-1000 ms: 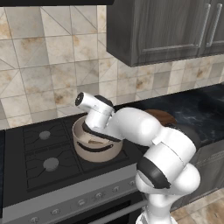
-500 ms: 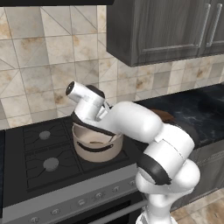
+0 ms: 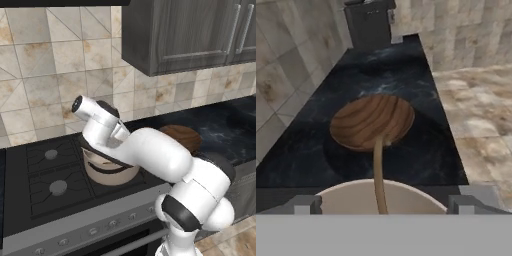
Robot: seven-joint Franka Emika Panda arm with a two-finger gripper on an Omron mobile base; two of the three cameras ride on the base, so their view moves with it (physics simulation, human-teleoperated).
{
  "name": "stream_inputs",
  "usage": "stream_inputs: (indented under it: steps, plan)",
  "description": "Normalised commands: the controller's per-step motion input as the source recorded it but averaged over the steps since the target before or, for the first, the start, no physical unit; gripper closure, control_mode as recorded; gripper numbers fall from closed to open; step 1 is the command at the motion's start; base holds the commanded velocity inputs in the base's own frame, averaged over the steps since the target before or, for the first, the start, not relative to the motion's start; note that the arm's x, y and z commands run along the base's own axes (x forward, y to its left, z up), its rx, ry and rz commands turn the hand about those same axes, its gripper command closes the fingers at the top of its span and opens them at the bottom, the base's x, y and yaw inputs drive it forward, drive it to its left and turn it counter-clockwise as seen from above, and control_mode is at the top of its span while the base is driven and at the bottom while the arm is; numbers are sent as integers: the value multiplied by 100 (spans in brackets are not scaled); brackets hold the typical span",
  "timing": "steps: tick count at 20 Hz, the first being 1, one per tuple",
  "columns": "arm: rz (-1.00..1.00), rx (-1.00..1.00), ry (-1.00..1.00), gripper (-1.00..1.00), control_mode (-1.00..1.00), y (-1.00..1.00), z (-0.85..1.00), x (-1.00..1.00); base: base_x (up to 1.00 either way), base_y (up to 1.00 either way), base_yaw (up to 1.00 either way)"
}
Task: Open the cabinet and move the ladle to the pot. Then close the cabinet.
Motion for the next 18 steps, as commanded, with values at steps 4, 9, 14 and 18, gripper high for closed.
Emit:
stream_inputs:
  steps: [4,9,14,18]
  plan:
    - [34,-2,-4,-100,-100,-36,20,-39,0,0,0]
    - [26,-7,0,-100,-100,-32,25,-29,0,0,0]
    - [19,-1,0,-100,-100,-28,15,-14,0,0,0]
    - [8,-1,-4,-100,-100,-3,19,-15,0,0,0]
